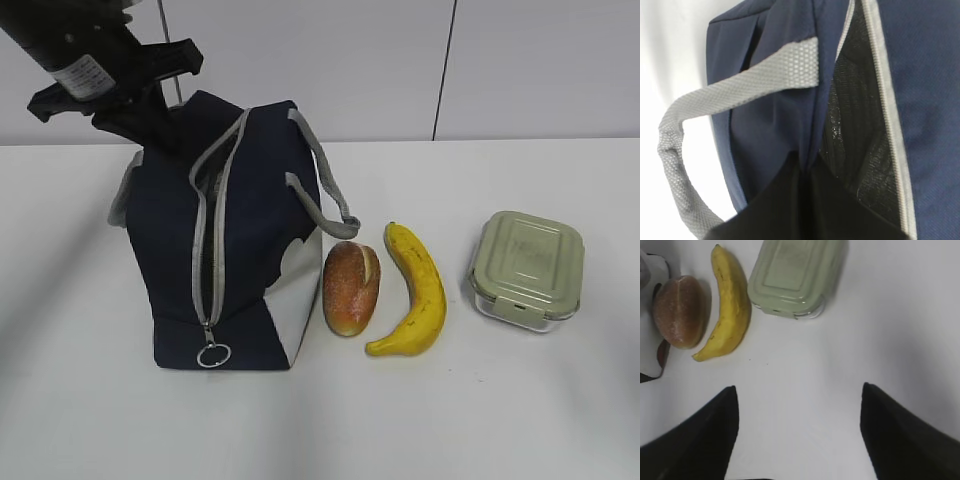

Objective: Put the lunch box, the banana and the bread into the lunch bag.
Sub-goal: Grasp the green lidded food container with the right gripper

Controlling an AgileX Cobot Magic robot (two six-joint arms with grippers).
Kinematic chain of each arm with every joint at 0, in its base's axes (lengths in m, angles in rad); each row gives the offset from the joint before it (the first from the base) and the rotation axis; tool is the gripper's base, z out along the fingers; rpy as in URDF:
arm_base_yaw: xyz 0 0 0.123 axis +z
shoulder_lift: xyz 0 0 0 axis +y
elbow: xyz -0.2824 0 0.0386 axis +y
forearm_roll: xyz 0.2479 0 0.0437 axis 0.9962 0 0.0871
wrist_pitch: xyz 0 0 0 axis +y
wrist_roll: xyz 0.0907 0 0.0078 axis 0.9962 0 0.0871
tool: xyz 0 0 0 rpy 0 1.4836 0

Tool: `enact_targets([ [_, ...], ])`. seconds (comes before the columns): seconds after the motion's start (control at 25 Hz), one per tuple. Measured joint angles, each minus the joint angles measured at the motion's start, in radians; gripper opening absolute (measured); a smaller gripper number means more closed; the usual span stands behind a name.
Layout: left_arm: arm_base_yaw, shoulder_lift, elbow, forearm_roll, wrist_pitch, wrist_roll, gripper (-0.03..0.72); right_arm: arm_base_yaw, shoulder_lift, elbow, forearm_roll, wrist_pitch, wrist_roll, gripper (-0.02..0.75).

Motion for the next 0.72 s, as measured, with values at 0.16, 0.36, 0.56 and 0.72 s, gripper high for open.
enact_targets([
  [0.16,0.0,0.0,0.0,0.0,0.0,0.0,-0.003,0.0,0.227,-0.004,0.192,-0.125,-0.155,0.56],
  [0.36,0.0,0.0,0.0,0.0,0.002,0.0,-0.003,-0.039,0.478,-0.054,0.426,-0.185,-0.408,0.56],
  [0.56,0.0,0.0,0.0,0.0,0.003,0.0,-0.003,-0.172,0.647,-0.143,0.657,-0.182,-0.638,0.56],
  [0.72,0.0,0.0,0.0,0.0,0.004,0.0,-0.003,-0.276,0.76,-0.204,0.738,-0.147,-0.727,0.56],
])
